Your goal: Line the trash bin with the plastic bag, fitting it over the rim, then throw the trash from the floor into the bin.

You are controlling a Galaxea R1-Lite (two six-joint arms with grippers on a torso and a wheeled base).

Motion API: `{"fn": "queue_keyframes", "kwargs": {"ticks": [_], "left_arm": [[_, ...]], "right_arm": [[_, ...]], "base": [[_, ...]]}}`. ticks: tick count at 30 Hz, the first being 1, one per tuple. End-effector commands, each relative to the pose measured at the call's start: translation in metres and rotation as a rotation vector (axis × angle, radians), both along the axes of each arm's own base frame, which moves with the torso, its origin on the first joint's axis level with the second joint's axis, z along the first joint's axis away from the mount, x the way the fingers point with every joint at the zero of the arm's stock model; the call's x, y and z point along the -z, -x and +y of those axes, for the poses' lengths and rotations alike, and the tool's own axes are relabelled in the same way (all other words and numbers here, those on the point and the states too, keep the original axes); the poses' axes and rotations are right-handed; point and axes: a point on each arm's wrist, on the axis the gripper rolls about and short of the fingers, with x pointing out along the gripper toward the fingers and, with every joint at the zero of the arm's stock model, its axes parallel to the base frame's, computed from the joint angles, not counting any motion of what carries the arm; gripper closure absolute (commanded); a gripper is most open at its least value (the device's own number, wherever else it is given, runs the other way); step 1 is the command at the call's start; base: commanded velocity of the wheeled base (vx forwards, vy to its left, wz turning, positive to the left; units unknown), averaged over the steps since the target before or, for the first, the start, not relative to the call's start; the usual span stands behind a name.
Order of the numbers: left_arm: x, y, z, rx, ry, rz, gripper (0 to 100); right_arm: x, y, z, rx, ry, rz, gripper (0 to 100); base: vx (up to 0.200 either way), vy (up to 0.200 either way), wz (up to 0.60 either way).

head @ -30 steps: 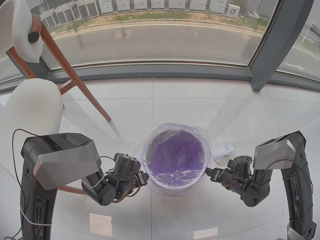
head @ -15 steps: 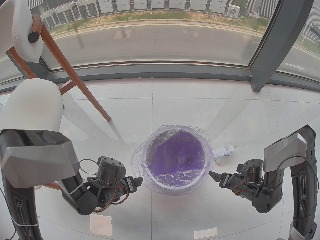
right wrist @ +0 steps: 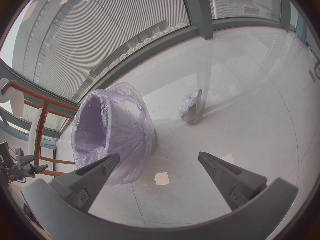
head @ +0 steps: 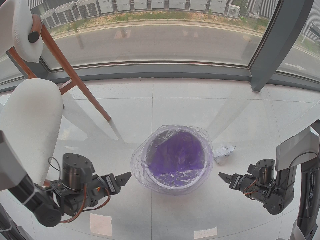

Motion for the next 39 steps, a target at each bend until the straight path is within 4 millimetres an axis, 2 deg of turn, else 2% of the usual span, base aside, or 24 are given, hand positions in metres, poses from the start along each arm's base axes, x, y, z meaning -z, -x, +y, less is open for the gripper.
{"fn": "queue_keyframes", "kwargs": {"ticks": [1,6,9,12,14,15,16,17,21,25,28,31,39], "left_arm": [[-0.029,0.039,0.031,0.023,0.084,-0.073,0],[-0.031,0.076,0.051,0.098,0.129,-0.071,0],[-0.03,0.084,0.055,0.109,0.135,-0.069,0],[-0.031,0.082,0.055,0.093,0.13,-0.077,0],[-0.033,0.078,0.054,0.079,0.128,-0.091,0],[-0.036,0.069,0.051,0.055,0.126,-0.103,0],[-0.037,0.068,0.051,0.052,0.125,-0.104,0],[-0.035,0.059,0.049,0.03,0.115,-0.091,0],[-0.036,0.052,0.056,-0.015,0.122,-0.104,0],[-0.039,0.048,0.054,-0.016,0.127,-0.114,0],[-0.038,0.045,0.055,-0.026,0.127,-0.113,0],[-0.037,0.045,0.057,-0.039,0.121,-0.109,0],[-0.032,0.047,0.062,0.001,0.03,-0.101,0]], "right_arm": [[-0.01,-0.002,-0.004,0.017,-0.012,-0.042,0],[0.002,-0.014,0.0,0.014,-0.008,-0.043,0],[0.006,-0.027,0.005,0.01,-0.018,-0.072,0],[0.008,-0.042,0.012,0.002,-0.031,-0.115,0],[0.012,-0.058,0.017,-0.01,-0.045,-0.148,0],[0.017,-0.08,0.022,-0.024,-0.057,-0.173,0],[0.018,-0.082,0.023,-0.026,-0.056,-0.173,0],[0.022,-0.1,0.027,-0.026,-0.054,-0.173,0],[0.008,-0.15,0.037,-0.018,-0.071,-0.214,0],[-0.001,-0.18,0.034,-0.003,-0.089,-0.24,0],[-0.007,-0.193,0.035,-0.025,-0.113,-0.281,0],[-0.009,-0.196,0.03,-0.017,-0.115,-0.29,0],[-0.002,-0.18,0.017,-0.002,-0.098,-0.256,0]], "base": [[-0.2,0.0,0.0],[-0.2,0.0,0.0],[-0.2,0.0,0.0],[-0.2,0.0,0.0],[-0.2,0.0,0.0],[0.0,0.0,0.0],[0.0,0.0,0.0],[0.0,0.0,0.0],[0.0,0.0,0.0],[0.0,0.0,0.0],[0.0,0.0,0.0],[0.0,0.0,0.0],[0.025,0.0,0.0]]}}
